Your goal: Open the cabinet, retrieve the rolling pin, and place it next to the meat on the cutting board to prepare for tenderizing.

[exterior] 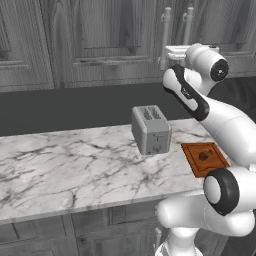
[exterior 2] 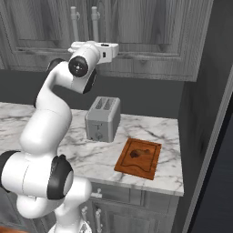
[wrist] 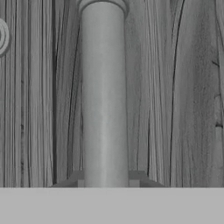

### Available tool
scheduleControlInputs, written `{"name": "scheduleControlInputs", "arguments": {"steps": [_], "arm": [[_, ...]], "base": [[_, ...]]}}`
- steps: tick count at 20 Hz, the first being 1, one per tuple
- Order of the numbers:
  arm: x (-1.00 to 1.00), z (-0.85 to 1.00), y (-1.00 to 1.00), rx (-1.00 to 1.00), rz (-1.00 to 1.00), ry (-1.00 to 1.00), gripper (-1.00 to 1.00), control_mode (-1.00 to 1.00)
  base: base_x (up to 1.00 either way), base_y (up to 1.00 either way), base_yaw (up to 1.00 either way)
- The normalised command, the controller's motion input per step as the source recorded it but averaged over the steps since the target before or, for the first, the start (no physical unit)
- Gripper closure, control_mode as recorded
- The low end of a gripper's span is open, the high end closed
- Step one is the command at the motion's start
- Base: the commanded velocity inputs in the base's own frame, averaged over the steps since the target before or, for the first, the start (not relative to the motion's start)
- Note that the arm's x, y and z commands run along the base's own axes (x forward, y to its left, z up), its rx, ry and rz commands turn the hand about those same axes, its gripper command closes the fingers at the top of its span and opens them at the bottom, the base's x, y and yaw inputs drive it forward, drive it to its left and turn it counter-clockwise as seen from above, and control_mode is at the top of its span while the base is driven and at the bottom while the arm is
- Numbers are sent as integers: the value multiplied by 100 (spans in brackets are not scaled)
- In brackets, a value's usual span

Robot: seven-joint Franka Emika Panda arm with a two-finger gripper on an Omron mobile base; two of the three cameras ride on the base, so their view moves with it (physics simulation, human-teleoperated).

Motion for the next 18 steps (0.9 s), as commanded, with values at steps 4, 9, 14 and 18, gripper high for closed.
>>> {"name": "scheduleControlInputs", "arguments": {"steps": [4, 9, 14, 18], "arm": [[0, 0, 0, 0, 0, -1, 100, -100], [-7, 0, -3, 0, 1, 4, 100, -100], [-58, 0, -45, 0, 7, 0, 100, -100], [-62, 0, -50, -1, 0, 0, 100, -100]], "base": [[0, 0, 0], [0, 0, 0], [0, 0, 0], [0, 0, 0]]}}
